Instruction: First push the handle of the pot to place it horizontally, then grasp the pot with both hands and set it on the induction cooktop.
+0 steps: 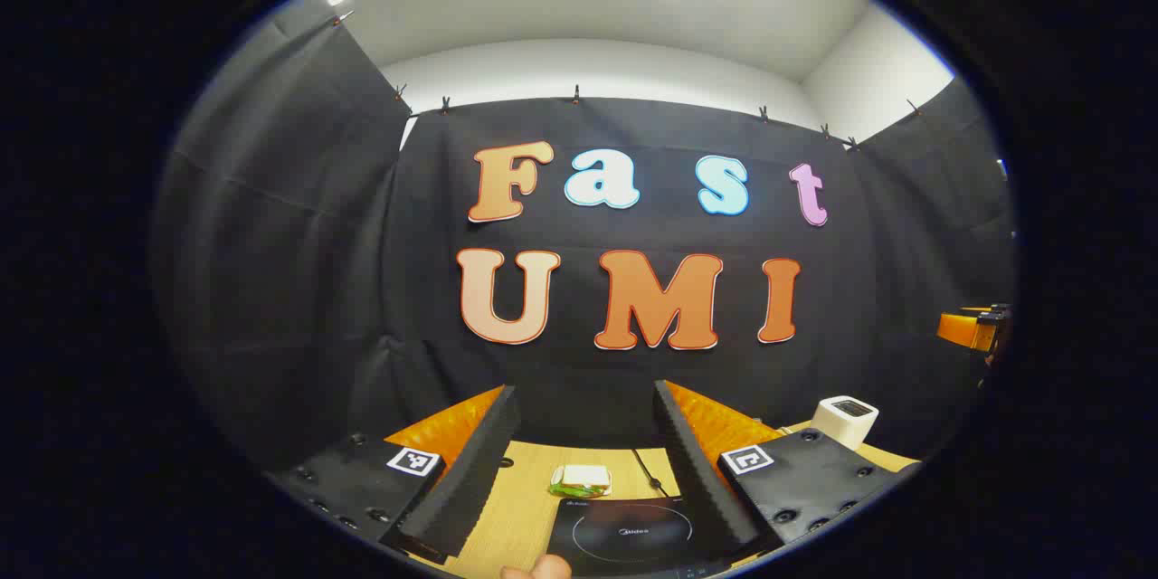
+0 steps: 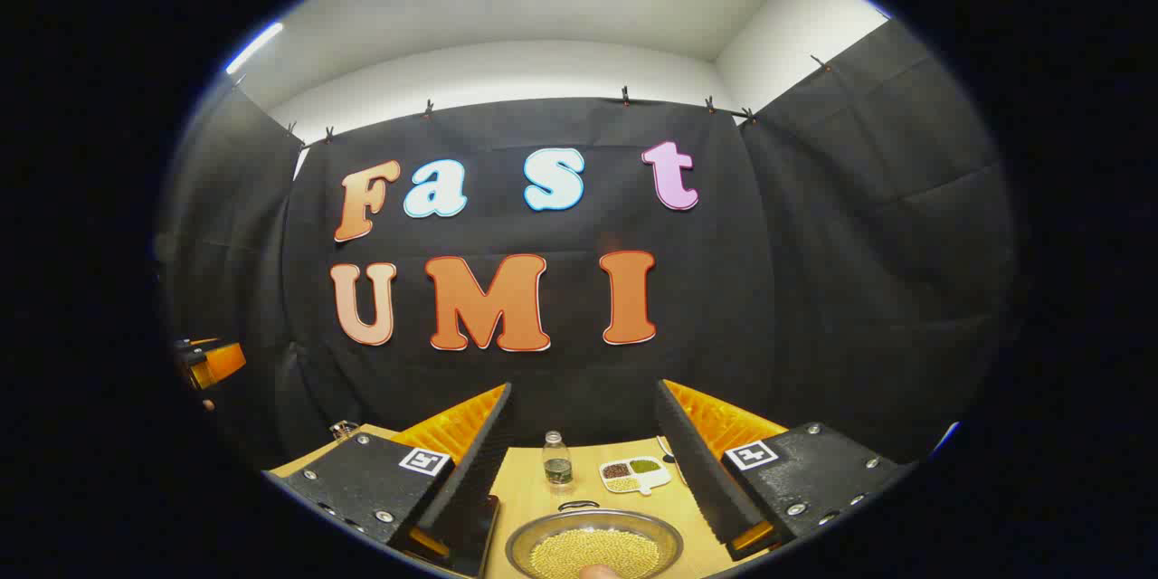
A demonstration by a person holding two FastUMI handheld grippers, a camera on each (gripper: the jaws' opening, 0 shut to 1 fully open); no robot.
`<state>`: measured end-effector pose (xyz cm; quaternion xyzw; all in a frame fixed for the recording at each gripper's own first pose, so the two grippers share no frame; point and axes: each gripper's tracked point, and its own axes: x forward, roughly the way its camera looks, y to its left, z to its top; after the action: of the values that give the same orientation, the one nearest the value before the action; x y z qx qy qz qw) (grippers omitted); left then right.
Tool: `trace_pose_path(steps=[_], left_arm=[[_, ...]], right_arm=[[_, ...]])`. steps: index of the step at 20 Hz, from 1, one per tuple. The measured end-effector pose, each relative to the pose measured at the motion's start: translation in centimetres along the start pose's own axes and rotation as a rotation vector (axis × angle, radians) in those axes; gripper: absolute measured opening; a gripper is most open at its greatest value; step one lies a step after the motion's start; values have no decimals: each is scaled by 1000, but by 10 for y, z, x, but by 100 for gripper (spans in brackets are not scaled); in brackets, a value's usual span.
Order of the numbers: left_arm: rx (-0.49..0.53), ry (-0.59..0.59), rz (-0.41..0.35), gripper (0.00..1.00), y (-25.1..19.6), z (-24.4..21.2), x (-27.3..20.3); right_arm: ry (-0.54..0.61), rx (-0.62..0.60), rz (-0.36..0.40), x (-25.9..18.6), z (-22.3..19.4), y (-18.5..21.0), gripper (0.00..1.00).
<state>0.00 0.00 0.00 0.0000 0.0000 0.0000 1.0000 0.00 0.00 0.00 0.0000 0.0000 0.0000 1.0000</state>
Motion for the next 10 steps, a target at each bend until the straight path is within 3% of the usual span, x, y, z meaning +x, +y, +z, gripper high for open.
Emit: trace_pose_path(steps=[3,4,10], left_arm=[[-74,36,-6,98,16,-9,-6],[-92,49,-9,98,18,-14,-6],[-72,23,62,98,45,-7,-4]], right_arm=[[-12,-14,4,-5,8,12,100],[-12,-21,4,-5,9,14,95],[12,-17,-2,-5,6,15,95]])
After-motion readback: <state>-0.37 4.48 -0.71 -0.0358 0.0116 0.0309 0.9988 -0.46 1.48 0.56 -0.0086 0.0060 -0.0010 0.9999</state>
